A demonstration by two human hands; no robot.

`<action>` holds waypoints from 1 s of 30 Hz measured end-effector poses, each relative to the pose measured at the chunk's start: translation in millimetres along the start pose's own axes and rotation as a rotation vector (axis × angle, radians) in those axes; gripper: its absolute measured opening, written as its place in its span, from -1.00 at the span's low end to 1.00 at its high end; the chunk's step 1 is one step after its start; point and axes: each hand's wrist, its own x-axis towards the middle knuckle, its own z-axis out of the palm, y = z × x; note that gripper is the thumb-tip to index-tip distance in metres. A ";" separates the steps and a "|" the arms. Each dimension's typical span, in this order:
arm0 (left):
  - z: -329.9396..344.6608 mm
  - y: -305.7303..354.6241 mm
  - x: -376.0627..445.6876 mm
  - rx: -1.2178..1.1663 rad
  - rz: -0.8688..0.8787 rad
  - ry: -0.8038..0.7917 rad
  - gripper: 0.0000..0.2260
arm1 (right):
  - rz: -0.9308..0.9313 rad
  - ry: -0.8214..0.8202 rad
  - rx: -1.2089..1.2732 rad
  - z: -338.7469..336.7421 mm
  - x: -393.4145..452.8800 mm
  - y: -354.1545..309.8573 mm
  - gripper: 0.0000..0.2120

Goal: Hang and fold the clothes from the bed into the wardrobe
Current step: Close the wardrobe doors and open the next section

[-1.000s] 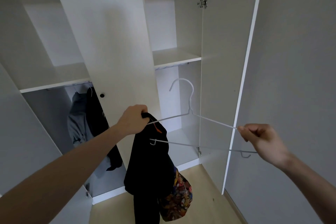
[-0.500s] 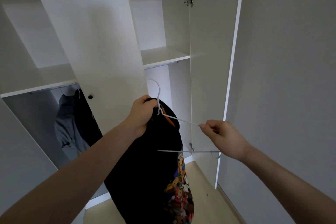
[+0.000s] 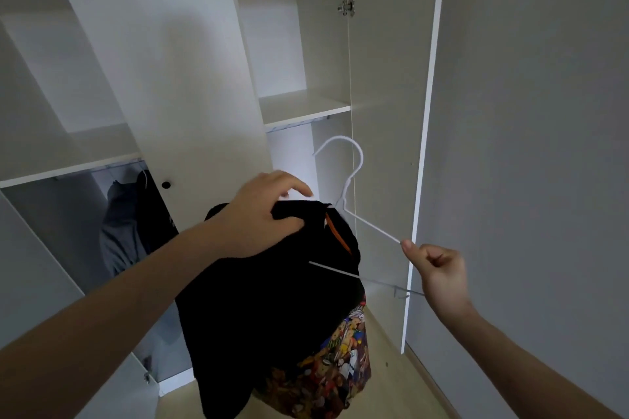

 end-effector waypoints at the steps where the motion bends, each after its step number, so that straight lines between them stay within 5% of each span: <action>1: -1.7 -7.4 -0.7 0.111 0.000 0.036 -0.69 | -0.006 0.004 0.015 -0.2 0.4 -0.8 -0.42; 4: -3.8 -24.8 -0.5 0.152 -0.001 0.037 -0.80 | -0.023 -0.006 0.026 -0.7 5.3 -2.1 -0.40; 9: -4.4 -39.4 1.1 0.200 0.018 0.160 -0.68 | 0.029 -0.026 0.077 -8.3 19.8 4.8 -0.57; 13: -11.3 -42.7 1.7 0.196 0.000 0.236 -0.66 | 0.462 0.139 0.467 -22.2 24.9 32.0 -0.58; 16: -16.6 -42.8 5.5 0.178 -0.006 0.258 -0.62 | 0.661 0.015 0.274 -10.5 -4.4 53.6 -0.77; 18: -17.9 -40.1 8.5 0.174 -0.006 0.278 -0.59 | 0.656 -0.165 0.127 9.1 -23.1 50.7 -0.74; 23: -14.8 -29.8 17.9 0.171 0.012 0.295 -0.58 | 0.545 -0.331 0.069 54.9 -12.2 2.8 -0.28; 30: -18.6 -25.7 16.6 0.240 0.025 0.316 -0.60 | 0.440 -0.270 -0.146 89.1 22.7 7.9 -0.81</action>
